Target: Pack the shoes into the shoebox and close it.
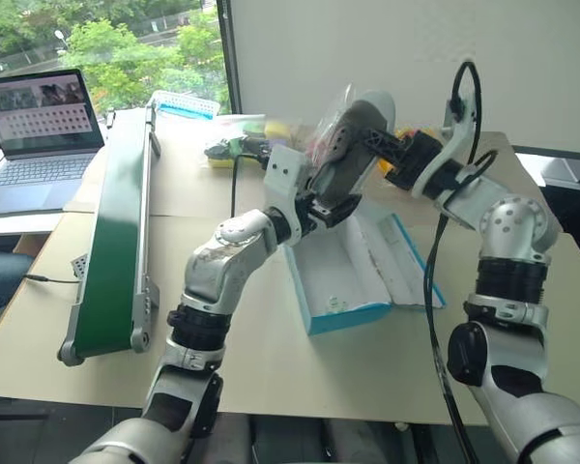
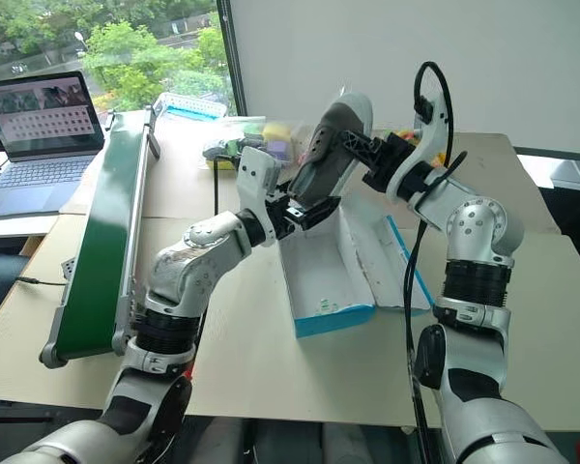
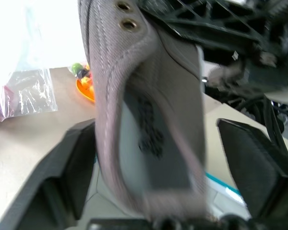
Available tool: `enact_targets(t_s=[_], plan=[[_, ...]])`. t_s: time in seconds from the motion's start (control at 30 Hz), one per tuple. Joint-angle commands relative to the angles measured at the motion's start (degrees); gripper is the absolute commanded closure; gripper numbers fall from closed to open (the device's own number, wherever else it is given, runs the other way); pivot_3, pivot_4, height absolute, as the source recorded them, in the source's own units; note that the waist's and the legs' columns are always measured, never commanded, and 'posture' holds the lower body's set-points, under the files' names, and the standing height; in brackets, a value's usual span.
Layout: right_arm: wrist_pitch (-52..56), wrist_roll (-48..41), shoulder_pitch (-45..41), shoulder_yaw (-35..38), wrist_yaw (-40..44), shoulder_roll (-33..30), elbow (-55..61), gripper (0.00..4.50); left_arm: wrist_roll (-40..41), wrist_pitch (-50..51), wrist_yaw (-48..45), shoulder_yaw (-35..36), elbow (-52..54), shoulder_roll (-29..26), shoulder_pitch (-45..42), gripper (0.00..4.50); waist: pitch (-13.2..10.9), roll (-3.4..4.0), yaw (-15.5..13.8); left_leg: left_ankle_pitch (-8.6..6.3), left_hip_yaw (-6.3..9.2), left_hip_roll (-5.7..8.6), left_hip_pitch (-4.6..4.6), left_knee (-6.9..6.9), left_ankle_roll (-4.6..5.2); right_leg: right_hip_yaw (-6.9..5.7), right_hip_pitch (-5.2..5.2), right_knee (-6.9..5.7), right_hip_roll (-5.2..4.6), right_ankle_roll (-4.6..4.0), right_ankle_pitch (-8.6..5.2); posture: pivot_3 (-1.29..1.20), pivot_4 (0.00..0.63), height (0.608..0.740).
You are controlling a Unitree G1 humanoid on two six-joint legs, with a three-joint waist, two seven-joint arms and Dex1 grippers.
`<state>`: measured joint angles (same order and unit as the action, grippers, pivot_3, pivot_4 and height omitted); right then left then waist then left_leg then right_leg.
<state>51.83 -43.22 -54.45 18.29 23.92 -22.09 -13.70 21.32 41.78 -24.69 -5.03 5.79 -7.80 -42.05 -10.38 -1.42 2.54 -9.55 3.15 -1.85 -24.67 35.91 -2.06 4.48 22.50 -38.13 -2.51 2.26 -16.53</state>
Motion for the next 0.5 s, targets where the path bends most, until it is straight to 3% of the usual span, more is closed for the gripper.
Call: enact_targets(t_s=[0.03, 0.17, 0.5], plan=[[-0.1, 1.9, -2.9, -2.6, 1.9, -2.8, 2.3, 4.14, 0.0, 0.3, -6.9, 1.4, 3.2, -9.6, -0.1, 0.0, 0.0, 0.06, 0.3, 0.0, -0.01, 0.0, 0.0, -0.02, 0.0, 0.01, 0.02, -0.02, 0.01, 0.0, 0.0, 0.0, 0.15, 0.74], [5.0, 5.8, -1.6, -8.9, 2.1, -6.1, 2.4, 4.14, -2.2, -1.2, -7.1, 4.2, -1.0, -16.9, -1.2, 0.0, -0.1, 0.09, 0.0, 0.0, -0.01, -0.02, 0.01, -0.02, 0.0, 0.02, 0.07, -0.05, 0.02, -0.01, 0.0, 0.0, 0.15, 0.74], [10.1, 11.2, 7.8, -20.7, 7.2, -10.1, 7.8, 4.14, -3.2, -2.0, -5.4, 4.4, -0.5, -15.4, -1.3, 0.0, -0.1, 0.08, -0.5, 0.01, 0.03, 0.01, -0.48, 0.13, 0.01, -0.04, 0.45, -0.11, -0.03, 0.0, 0.01, 0.0, 0.15, 0.74]])
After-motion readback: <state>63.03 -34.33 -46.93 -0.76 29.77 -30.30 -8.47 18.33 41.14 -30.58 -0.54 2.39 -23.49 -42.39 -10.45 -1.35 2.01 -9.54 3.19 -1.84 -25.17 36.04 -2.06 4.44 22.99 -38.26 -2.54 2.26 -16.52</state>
